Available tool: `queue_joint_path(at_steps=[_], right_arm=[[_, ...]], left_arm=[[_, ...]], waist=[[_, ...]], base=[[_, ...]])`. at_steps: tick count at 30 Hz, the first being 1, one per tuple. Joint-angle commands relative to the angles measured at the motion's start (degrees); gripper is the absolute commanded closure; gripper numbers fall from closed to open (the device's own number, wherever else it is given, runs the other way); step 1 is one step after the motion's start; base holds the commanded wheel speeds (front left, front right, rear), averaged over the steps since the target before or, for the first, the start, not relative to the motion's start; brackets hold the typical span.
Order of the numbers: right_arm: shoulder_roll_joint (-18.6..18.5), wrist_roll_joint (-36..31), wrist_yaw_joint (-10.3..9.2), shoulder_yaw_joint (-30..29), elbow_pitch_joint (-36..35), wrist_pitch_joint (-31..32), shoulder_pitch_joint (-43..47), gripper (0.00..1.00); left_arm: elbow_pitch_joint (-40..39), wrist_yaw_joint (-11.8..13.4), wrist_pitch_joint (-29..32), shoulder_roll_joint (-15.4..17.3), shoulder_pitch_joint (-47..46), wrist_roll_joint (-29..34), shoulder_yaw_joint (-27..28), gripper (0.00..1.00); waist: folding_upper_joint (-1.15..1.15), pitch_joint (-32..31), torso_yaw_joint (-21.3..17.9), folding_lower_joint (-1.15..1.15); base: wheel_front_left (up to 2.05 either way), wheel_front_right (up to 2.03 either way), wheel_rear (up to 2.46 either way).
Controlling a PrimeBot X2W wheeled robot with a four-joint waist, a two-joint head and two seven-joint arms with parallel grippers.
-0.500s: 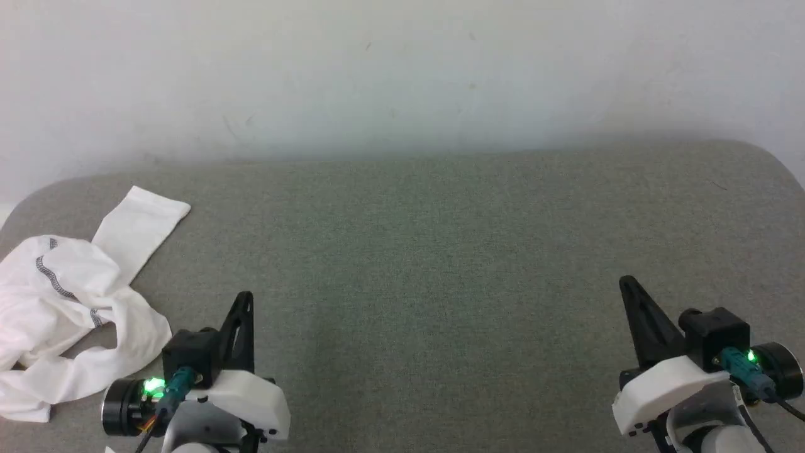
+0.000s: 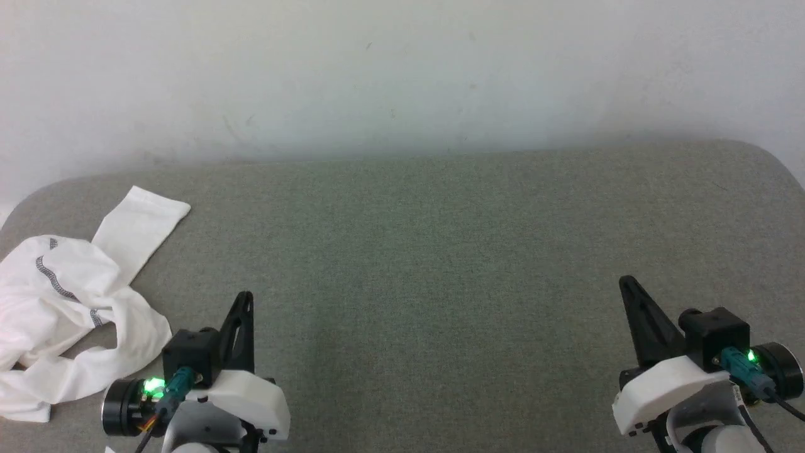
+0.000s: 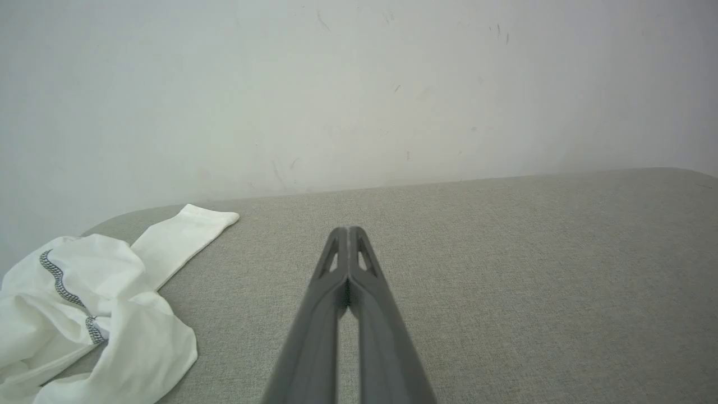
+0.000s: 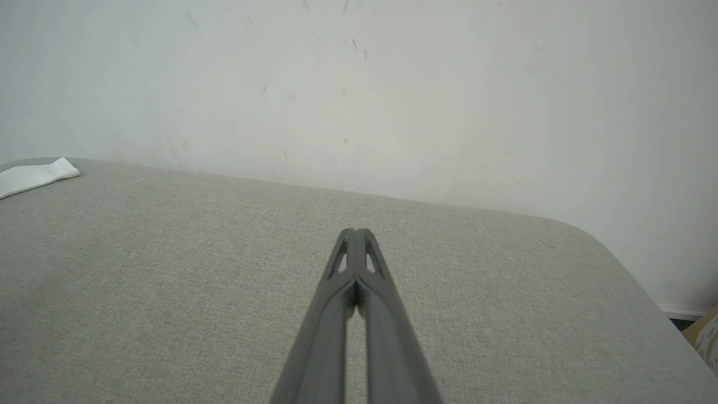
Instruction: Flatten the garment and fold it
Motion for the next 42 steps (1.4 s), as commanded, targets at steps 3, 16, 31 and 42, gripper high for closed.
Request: queue_joint_path(at_steps=[3, 16, 31, 42], right_arm=[[0.2, -0.4, -0.11, -0.1, 0.1, 0.0, -0.8, 1.00], [0.0, 0.5, 0.00, -0.1, 0.3, -0.8, 0.1, 0.00], [0.0, 1.6, -0.01, -0.1, 0.8, -2.6, 0.2, 0.00], [0.0, 1.9, -0.02, 0.0, 0.7, -3.6, 0.4, 0.00]], left_arm=[[-0.3, 0.4, 0.0, -0.1, -0.7, 0.4, 0.0, 1.00], [0.3, 0.0, -0.8, 0.0, -0.2, -0.9, -0.4, 0.00], [0.3, 0.2, -2.6, 0.0, -0.4, -3.4, -0.9, 0.00], [-0.1, 0.4, -3.9, 0.0, -0.6, -5.3, -0.7, 0.00]], waist=[[-0.01, 0.0, 0.0, 0.00], [-0.01, 0.0, -0.1, 0.00], [-0.01, 0.0, 1.2, 0.00], [-0.01, 0.0, 3.8, 0.00]], base=[[0.00, 0.00, 0.00], [0.00, 0.00, 0.00], [0.00, 0.00, 0.00], [0.00, 0.00, 0.00]])
